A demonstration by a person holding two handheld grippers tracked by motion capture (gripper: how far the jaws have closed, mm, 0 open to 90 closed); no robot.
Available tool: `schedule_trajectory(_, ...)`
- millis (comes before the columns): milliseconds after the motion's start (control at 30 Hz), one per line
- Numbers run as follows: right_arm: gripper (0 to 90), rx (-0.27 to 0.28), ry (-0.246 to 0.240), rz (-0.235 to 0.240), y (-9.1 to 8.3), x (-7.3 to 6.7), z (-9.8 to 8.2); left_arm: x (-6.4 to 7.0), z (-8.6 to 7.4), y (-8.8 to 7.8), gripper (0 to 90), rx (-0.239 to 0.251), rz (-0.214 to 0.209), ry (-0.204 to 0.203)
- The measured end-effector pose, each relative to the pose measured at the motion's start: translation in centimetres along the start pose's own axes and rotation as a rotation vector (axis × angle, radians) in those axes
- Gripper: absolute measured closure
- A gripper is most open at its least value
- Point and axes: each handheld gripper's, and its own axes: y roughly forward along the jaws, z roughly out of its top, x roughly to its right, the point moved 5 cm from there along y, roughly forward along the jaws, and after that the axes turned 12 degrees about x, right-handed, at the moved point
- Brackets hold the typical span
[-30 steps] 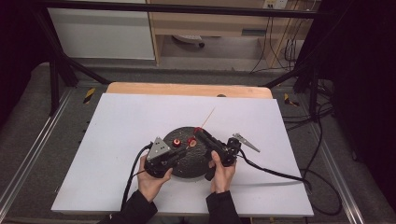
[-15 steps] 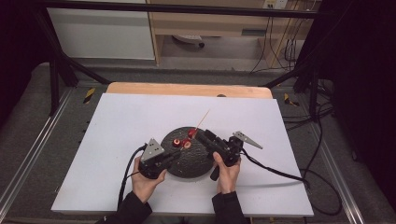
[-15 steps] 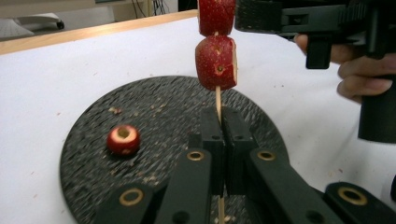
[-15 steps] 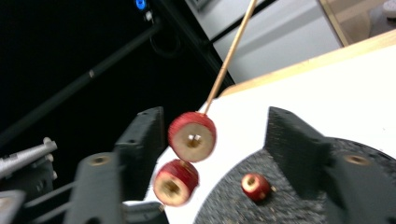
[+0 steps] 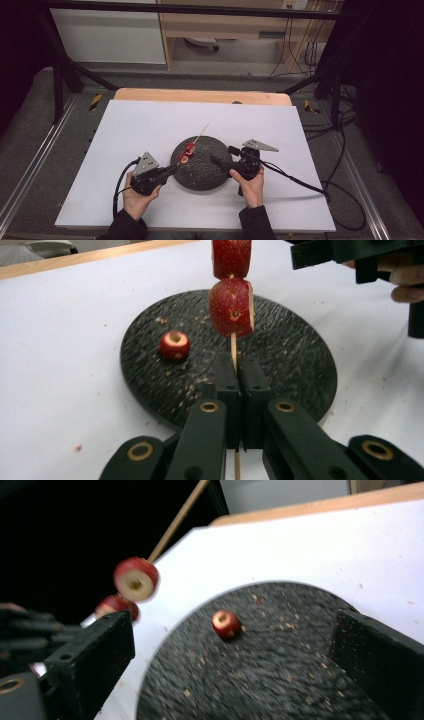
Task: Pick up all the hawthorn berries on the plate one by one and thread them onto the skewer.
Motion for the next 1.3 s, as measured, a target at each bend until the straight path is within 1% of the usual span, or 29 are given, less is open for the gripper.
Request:
schedule_trajectory(100, 3.8, -0.05, -0.041, -0.006, -0.2, 0.2, -0.3, -0.5, -0.5, -0.7, 88.2, -0.017, 0.0, 0.004)
schedule_trajectory(200, 2.8, -0.093, -0.077, -0.01, -0.4, 0.4, -0.6, -1.0, -1.0, -1.4, 88.1, -0.023, 0.0, 0.001)
schedule_trajectory(300, 2.2, -0.138, -0.108, -0.022, -0.6, 0.6, -0.9, -1.5, -1.6, -2.2, 88.1, -0.032, 0.01, -0.001)
schedule_trajectory(400, 1.5, -0.178, -0.131, -0.034, -0.7, 0.8, -1.1, -2.0, -2.1, -2.9, 88.1, -0.042, 0.012, -0.008)
schedule_trajectory(567, 1.1, -0.227, -0.153, -0.038, -0.7, 0.8, -1.4, -2.7, -3.2, -3.9, 88.1, -0.071, 0.014, -0.008)
schedule_trajectory(633, 1.0, -0.253, -0.177, -0.043, -0.6, 0.8, -1.4, -3.0, -3.5, -4.4, 88.1, -0.072, 0.017, -0.015)
schedule_trajectory(733, 1.0, -0.276, -0.191, -0.043, -0.3, 0.6, -1.2, -3.4, -3.8, -5.0, 88.1, -0.073, 0.023, -0.017)
schedule_trajectory(833, 1.0, -0.295, -0.21, -0.038, 0.0, 0.2, -0.9, -3.5, -3.9, -5.4, 88.0, -0.073, 0.017, -0.007)
schedule_trajectory(933, 0.9, -0.314, -0.233, -0.037, 0.5, -0.1, -0.6, -3.5, -4.1, -5.5, 88.0, -0.078, 0.014, -0.005)
schedule_trajectory(1033, 1.0, -0.331, -0.242, -0.039, 0.9, -0.4, -0.2, -3.7, -4.2, -5.5, 88.1, -0.083, 0.015, -0.004)
schedule_trajectory(1233, 1.0, -0.365, -0.279, -0.039, 2.2, -0.9, 0.3, -4.0, -4.4, -5.7, 88.1, -0.086, 0.023, -0.013)
schedule_trajectory(1300, 1.0, -0.374, -0.277, -0.037, 2.6, -1.1, 0.4, -4.2, -4.4, -5.8, 88.1, -0.087, 0.03, -0.013)
